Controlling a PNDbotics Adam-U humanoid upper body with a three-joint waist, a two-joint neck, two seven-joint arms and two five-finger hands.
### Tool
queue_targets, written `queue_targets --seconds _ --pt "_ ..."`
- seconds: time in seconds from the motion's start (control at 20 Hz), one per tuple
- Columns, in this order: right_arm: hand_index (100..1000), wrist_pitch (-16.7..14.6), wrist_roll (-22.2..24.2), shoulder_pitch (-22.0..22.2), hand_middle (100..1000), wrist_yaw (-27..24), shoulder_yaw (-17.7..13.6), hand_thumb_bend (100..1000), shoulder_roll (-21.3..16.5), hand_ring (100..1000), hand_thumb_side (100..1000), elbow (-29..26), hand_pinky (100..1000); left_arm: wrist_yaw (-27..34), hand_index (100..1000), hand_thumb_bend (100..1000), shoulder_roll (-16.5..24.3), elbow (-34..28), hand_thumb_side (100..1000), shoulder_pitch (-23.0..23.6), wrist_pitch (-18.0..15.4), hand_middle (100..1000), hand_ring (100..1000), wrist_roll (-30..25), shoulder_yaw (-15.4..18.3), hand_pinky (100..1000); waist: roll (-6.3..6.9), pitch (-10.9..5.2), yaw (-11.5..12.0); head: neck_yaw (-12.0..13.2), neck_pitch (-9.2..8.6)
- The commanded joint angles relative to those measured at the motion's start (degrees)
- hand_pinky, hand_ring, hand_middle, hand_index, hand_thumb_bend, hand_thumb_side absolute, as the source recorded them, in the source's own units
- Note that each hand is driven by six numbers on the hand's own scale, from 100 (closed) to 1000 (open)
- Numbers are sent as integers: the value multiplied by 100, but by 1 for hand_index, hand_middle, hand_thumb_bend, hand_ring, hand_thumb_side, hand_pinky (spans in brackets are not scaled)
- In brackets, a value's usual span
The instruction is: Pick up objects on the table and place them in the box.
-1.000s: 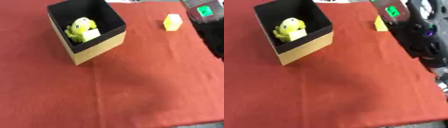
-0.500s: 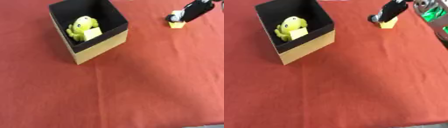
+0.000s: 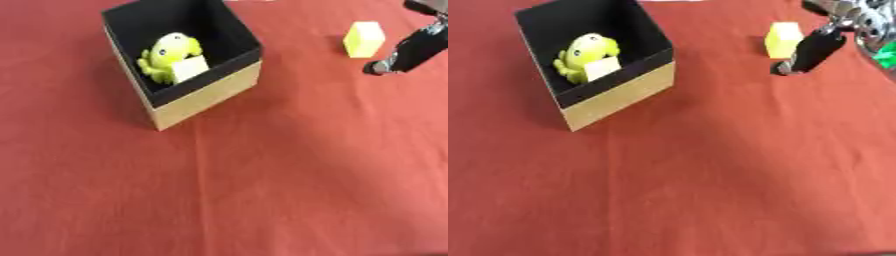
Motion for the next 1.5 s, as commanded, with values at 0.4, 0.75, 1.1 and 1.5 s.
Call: queue_targets --seconds 0.4,0.75,1.1,1.5 --pt "957 1497 1479 -182 883 184 -136 535 -214 979 139 668 927 -54 573 100 158 -112 565 -90 -8 687 595 -26 43 466 -17 -29 9 69 -214" --pt "962 1488 1479 -291 883 220 -129 438 -195 973 100 955 929 -60 572 100 166 -112 565 -94 -13 688 595 -34 43 465 -10 -1 10 44 -258" --pt "963 1472 1452 -576 881 197 -35 403 -163 971 100 1359 931 -76 571 100 186 -112 565 -101 -25 689 595 -61 42 463 -11 82 25 12 -307" --pt "959 1258 1477 -678 892 245 47 405 -152 975 100 1672 937 -90 569 100 221 -112 565 -130 -41 689 595 -77 39 461 -40 171 59 5 -341"
